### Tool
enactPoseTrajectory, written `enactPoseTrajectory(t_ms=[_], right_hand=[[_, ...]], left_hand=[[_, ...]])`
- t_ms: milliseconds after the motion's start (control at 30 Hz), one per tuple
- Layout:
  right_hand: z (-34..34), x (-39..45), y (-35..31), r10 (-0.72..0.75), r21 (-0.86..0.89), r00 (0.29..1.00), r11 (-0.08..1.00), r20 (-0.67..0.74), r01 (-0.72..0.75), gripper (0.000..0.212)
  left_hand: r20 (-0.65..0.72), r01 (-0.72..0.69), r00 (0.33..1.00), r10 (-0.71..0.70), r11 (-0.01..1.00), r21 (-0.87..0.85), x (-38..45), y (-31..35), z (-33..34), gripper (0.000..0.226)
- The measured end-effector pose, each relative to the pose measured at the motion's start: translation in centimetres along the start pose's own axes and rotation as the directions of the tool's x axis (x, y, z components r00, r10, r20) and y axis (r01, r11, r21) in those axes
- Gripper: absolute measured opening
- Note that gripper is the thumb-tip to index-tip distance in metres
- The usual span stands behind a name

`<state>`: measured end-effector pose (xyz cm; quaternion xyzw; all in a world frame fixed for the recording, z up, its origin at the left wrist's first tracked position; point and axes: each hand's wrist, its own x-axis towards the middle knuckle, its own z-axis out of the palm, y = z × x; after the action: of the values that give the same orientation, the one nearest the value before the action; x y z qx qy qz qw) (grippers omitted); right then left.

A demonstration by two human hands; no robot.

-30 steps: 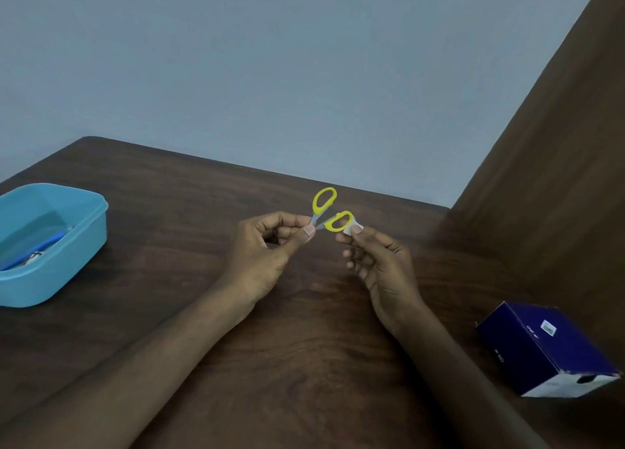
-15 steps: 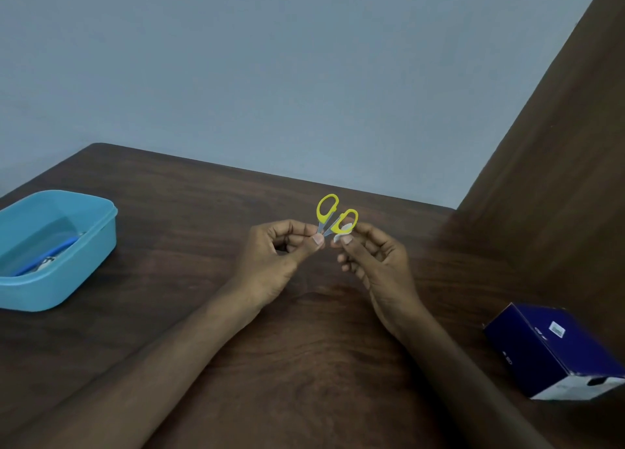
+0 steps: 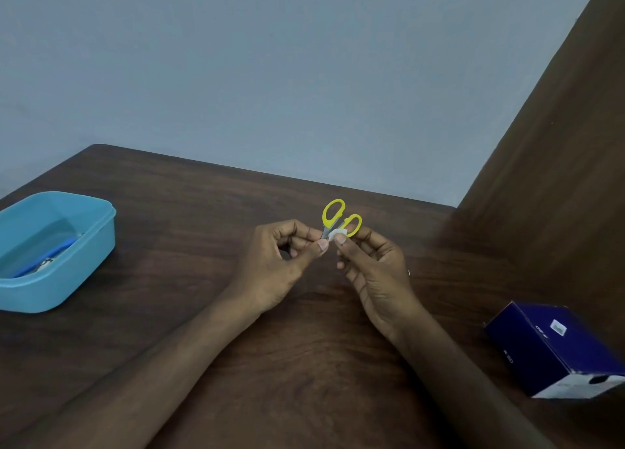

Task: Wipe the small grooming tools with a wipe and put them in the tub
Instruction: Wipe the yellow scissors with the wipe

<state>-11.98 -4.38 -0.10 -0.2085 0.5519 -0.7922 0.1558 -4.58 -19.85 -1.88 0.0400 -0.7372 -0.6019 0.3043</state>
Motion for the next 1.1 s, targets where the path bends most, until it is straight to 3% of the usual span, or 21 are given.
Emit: enactPoseTrajectory(t_ms=[200,367,700,1100], right_hand=[[0.1,-0.1,0.2,0.049,0.052,0.999,0.997,-0.001,-0.049,0.018],[-0.2,0.3,-0.5,0.022,0.128,0.994,0.992,-0.106,-0.008,0.038],[0.1,0.2,-0.2,0.109,0.119,0.989,0.988,-0.105,-0.096,0.02],[0.1,0.0,-0.3,0.138,0.02,0.988,0.99,-0.068,-0.136,0.022]], left_hand=[[0.001,-0.03,1.0,0.03,0.998,0.055,0.0,-0.3,0.0,0.005],[-0.004,-0.011,1.0,0.012,0.999,0.048,0.0,-0.4,0.1,0.006],[-0.024,0.013,1.0,-0.012,0.999,0.038,0.0,-0.1,0.0,0.008],[-0.088,0.039,0.996,-0.031,0.995,0.094,0.0,0.1,0.0,0.013]])
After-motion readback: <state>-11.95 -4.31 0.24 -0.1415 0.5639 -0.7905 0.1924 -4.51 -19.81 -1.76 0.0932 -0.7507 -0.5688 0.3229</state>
